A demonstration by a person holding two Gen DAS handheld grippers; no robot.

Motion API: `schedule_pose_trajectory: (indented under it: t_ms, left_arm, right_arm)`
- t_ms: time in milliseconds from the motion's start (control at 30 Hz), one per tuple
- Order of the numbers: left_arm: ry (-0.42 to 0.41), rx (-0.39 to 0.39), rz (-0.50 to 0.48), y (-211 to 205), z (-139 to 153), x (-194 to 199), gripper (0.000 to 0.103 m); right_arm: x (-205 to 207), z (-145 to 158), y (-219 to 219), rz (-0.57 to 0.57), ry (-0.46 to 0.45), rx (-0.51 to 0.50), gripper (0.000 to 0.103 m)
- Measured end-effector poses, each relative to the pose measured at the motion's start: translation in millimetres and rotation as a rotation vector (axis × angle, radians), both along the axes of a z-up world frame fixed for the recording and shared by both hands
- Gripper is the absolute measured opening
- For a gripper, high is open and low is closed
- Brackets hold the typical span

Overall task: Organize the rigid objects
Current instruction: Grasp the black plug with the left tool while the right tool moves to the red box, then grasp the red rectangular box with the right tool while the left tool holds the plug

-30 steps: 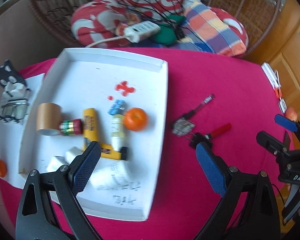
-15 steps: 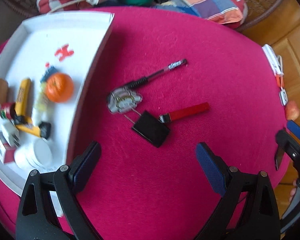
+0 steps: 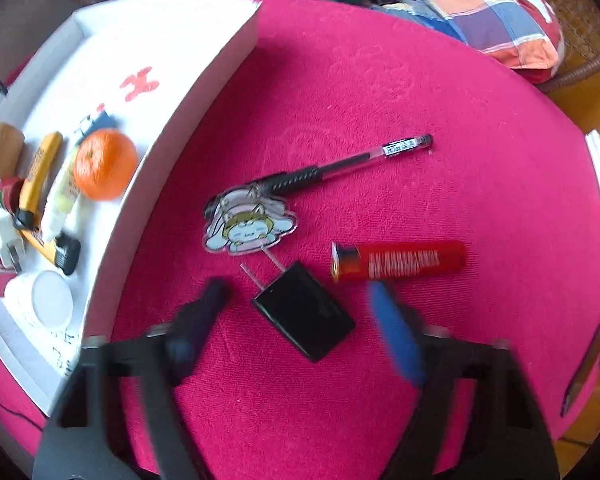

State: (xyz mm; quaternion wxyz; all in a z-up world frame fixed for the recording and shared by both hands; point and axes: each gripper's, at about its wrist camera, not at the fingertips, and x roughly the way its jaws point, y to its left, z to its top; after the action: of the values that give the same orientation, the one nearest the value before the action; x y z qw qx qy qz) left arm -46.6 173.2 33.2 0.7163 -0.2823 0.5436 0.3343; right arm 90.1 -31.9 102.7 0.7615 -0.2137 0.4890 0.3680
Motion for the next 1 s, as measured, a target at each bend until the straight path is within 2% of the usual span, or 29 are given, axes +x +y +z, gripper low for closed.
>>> schedule_pose_trajectory:
  t_ms: [100,200,300,467,567,633,667,700,767,833,867,900,1000]
  left_arm:
    - [-0.038,-0.030,0.001,-1,2,-8,0.036]
    - [-0.071,-0.068,0.024,0,2,-30,0.034]
    - [-0.104,-0.090,0.042,-5,7,-51,0.034]
    - [-0.166,-0.096,0.084,-15,27,-85,0.034]
    - [-0.200,-0.087,0.126,-20,41,-109,0.034]
    - [-0.215,-0.086,0.156,-21,48,-121,0.034]
    - [-0.220,-0.082,0.175,-22,50,-129,0.034]
    - [-0.223,-0.079,0.187,-21,52,-134,0.034]
    - [-0.226,-0.069,0.209,-22,55,-144,0.034]
    - [-0.230,-0.060,0.219,-22,58,-151,0.034]
    - [-0.235,-0.057,0.221,-20,60,-151,0.034]
    - [-0.239,-0.055,0.220,-20,63,-155,0.034]
    - [-0.257,-0.029,0.202,-17,74,-153,0.034]
  right_arm:
    - [2,4,8,0.073,0.020,0.068,0.103]
    - [-7,7,31,0.211,0.043,0.130,0.103]
    - [-28,6,71,0.400,0.043,0.139,0.103]
    - [-68,-16,138,0.667,-0.037,0.021,0.103]
    - [-83,-39,161,0.774,-0.016,-0.051,0.101]
    - [-91,-53,175,0.816,-0.025,-0.097,0.089]
    - [-94,-60,180,0.834,-0.016,-0.121,0.080]
    - [-95,-66,185,0.842,0.009,-0.141,0.064]
    - [-96,-74,190,0.848,0.025,-0.169,0.052]
    - [-104,-74,190,0.882,-0.022,-0.184,0.046]
    - [-106,-73,189,0.900,-0.015,-0.183,0.035]
    - [-108,-72,187,0.909,0.000,-0.183,0.015]
    - [-109,-64,176,0.881,0.045,-0.154,0.015]
